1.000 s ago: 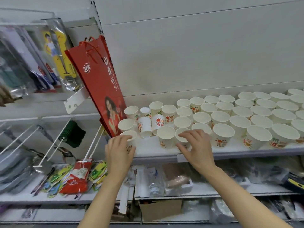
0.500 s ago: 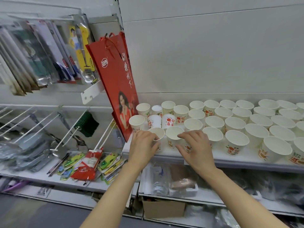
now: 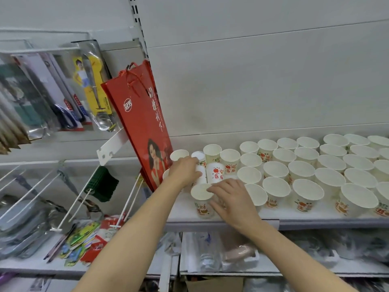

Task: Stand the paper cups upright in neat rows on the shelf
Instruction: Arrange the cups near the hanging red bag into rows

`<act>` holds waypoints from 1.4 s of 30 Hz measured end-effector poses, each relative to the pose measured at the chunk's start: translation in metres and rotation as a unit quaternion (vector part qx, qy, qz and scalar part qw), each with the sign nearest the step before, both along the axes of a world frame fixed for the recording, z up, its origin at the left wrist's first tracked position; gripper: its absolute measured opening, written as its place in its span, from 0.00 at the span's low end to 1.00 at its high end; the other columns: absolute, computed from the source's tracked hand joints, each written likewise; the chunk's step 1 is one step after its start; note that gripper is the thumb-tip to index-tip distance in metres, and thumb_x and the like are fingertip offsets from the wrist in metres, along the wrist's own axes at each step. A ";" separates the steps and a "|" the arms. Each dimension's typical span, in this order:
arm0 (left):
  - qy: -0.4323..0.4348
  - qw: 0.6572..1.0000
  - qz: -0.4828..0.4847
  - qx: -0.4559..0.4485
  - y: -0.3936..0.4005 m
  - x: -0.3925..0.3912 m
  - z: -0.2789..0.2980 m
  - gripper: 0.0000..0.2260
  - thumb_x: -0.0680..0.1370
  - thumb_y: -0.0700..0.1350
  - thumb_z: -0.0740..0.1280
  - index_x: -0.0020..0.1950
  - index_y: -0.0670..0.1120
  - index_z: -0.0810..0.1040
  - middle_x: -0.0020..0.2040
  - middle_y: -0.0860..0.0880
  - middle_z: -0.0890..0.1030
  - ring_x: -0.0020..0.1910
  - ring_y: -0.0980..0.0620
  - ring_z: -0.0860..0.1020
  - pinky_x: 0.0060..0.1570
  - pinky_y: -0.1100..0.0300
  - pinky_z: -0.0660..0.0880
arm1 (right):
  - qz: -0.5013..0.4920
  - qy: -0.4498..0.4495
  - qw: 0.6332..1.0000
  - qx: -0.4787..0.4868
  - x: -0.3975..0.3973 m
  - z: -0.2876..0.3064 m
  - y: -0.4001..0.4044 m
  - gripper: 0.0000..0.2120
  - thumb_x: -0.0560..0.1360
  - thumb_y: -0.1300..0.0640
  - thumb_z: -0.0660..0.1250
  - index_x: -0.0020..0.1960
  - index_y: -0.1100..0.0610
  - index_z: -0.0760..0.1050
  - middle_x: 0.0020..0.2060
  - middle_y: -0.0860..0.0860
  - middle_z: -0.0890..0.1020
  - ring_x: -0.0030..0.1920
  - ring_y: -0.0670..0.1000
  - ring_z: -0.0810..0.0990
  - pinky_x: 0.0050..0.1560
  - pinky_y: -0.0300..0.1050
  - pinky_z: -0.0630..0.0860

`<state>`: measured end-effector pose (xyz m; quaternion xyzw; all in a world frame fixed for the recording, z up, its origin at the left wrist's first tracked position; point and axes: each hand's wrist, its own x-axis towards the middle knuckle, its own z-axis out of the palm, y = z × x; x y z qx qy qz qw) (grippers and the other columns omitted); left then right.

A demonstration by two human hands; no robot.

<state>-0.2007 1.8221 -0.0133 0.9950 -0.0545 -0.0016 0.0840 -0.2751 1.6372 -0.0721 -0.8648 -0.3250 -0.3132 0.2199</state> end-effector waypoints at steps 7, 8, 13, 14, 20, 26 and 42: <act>0.034 0.999 -0.001 -0.008 0.003 0.022 -0.008 0.15 0.73 0.47 0.70 0.59 0.49 0.78 0.53 0.48 0.80 0.51 0.46 0.78 0.48 0.52 0.78 | -0.144 0.190 0.970 -0.037 0.071 0.043 -0.004 0.13 0.74 0.50 0.68 0.56 0.52 0.79 0.50 0.50 0.82 0.53 0.55 0.74 0.53 0.51 0.70; 0.039 0.999 -0.001 -0.026 0.005 0.023 -0.009 0.15 0.72 0.47 0.70 0.59 0.50 0.79 0.53 0.49 0.80 0.51 0.46 0.78 0.49 0.52 0.78 | -0.152 0.219 0.962 -0.065 0.082 0.046 -0.004 0.14 0.73 0.50 0.67 0.58 0.52 0.79 0.52 0.51 0.82 0.54 0.56 0.74 0.54 0.50 0.71; 0.028 0.991 0.007 -0.128 0.012 0.018 -0.006 0.07 0.72 0.45 0.71 0.49 0.53 0.82 0.45 0.55 0.82 0.47 0.52 0.79 0.48 0.54 0.78 | -0.159 0.273 0.934 -0.169 0.115 0.049 0.004 0.11 0.72 0.49 0.66 0.49 0.55 0.78 0.46 0.53 0.82 0.53 0.57 0.75 0.43 0.46 0.70; 0.019 0.990 0.007 -0.137 0.013 0.014 -0.006 0.06 0.72 0.45 0.71 0.47 0.54 0.82 0.43 0.57 0.81 0.46 0.53 0.79 0.45 0.56 0.77 | -0.158 0.277 0.930 -0.184 0.118 0.048 0.007 0.11 0.72 0.49 0.66 0.47 0.55 0.77 0.45 0.53 0.81 0.53 0.57 0.75 0.42 0.45 0.69; -0.041 0.992 0.008 -0.119 0.015 -0.016 -0.008 0.04 0.71 0.45 0.70 0.42 0.54 0.82 0.41 0.58 0.81 0.42 0.55 0.79 0.36 0.59 0.73 | -0.146 0.329 0.920 -0.157 0.122 0.045 0.011 0.08 0.68 0.51 0.69 0.45 0.54 0.79 0.41 0.52 0.82 0.46 0.54 0.79 0.37 0.44 0.73; -0.035 0.992 -0.013 -0.117 0.017 -0.029 -0.005 0.05 0.72 0.46 0.71 0.45 0.54 0.83 0.41 0.59 0.80 0.42 0.57 0.78 0.36 0.60 0.70 | -0.116 0.309 0.944 -0.013 0.102 0.054 -0.003 0.01 0.68 0.56 0.72 0.39 0.52 0.81 0.36 0.45 0.82 0.39 0.46 0.78 0.38 0.44 0.76; 0.037 0.991 -0.009 0.132 -0.023 0.079 0.013 0.19 0.70 0.47 0.75 0.59 0.47 0.77 0.56 0.46 0.81 0.57 0.44 0.78 0.48 0.58 0.70 | -0.080 0.222 0.970 -0.051 0.107 0.067 -0.029 0.04 0.72 0.51 0.70 0.44 0.49 0.82 0.37 0.45 0.81 0.45 0.47 0.74 0.38 0.42 0.65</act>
